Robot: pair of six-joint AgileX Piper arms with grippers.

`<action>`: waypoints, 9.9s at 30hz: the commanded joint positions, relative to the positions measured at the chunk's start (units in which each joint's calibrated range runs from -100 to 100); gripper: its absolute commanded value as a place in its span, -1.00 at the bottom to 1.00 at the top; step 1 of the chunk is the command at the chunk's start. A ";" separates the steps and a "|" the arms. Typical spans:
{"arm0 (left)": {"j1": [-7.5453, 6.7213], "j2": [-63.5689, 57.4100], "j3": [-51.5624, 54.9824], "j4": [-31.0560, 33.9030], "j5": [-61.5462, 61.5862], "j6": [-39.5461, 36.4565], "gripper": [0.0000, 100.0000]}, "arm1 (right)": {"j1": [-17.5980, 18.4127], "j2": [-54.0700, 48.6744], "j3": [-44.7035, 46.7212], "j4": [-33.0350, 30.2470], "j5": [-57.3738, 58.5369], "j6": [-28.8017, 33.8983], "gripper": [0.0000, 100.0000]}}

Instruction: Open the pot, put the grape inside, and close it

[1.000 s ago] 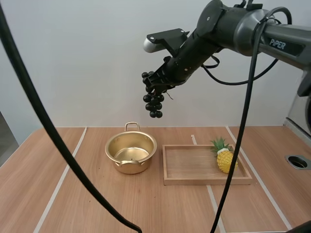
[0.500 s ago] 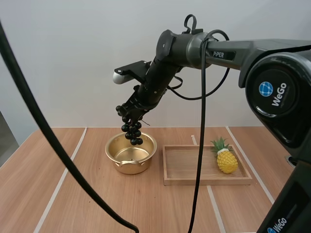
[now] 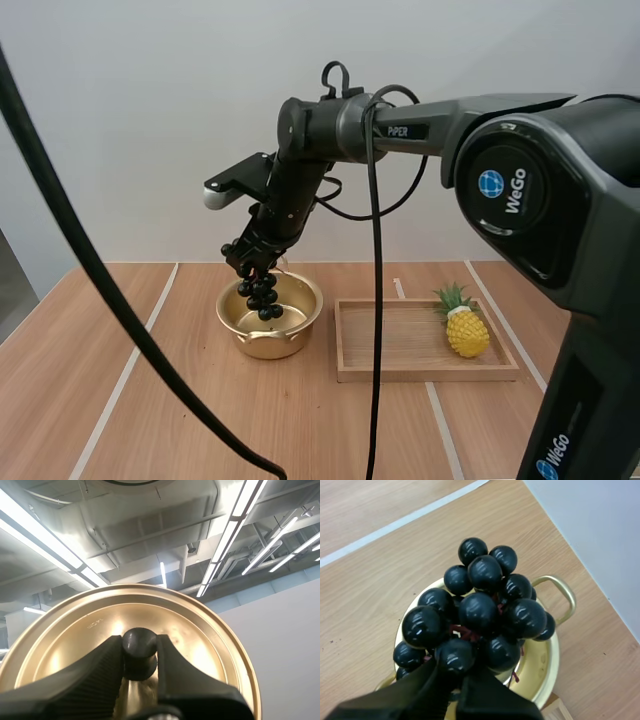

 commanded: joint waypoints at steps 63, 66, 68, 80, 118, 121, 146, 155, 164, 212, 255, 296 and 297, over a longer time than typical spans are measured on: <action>0.03 -0.29 -0.17 0.45 0.91 1.40 -1.00 | 0.09 14.10 -2.26 -6.90 5.98 8.25 1.00; 0.03 -0.29 -0.17 0.45 0.91 1.40 -1.00 | 0.09 12.85 -3.78 -6.41 5.98 8.25 1.00; 0.03 -0.29 -0.17 0.45 0.91 1.40 -1.00 | 0.09 11.90 -4.94 -5.48 5.80 8.25 1.00; 0.03 -0.29 -0.17 0.45 0.91 1.50 -1.00 | 0.09 5.17 -10.74 -4.04 6.16 8.25 1.00; 0.03 0.82 -0.17 3.97 2.22 1.39 -1.00 | -18.50 -32.64 -17.47 -9.47 -18.08 16.54 1.00; 0.03 1.50 -0.17 3.97 5.21 1.39 -1.00 | -19.55 -35.25 -17.47 -9.47 -18.08 17.62 1.00; 0.03 13.95 4.83 -1.44 25.36 -0.71 -1.00 | -20.59 -54.37 -17.47 -14.87 -10.28 21.38 1.00; 0.03 14.10 20.15 -8.92 25.36 -0.99 -1.00 | -20.59 -55.66 -17.47 -14.98 -5.89 21.38 1.00; 0.03 14.10 39.39 -9.66 25.36 0.30 -1.00 | -20.59 -56.96 -17.47 -14.98 -5.74 21.38 1.00; 0.03 14.67 100.57 -30.23 -38.58 19.22 -1.00 | -20.59 -57.01 -17.47 -15.43 -2.29 21.38 1.00; 0.03 20.66 107.65 -43.27 -31.34 27.52 -1.00 | -20.59 -57.01 -17.47 -13.72 -2.27 21.38 1.00; -2.76 24.27 107.43 -43.15 -51.09 29.52 1.00 | -20.59 -57.01 -17.47 -12.31 -1.37 21.38 1.00; -2.76 24.53 107.43 -43.15 -51.09 31.07 1.00 | -20.59 -57.01 -17.47 -12.31 -1.37 21.38 1.00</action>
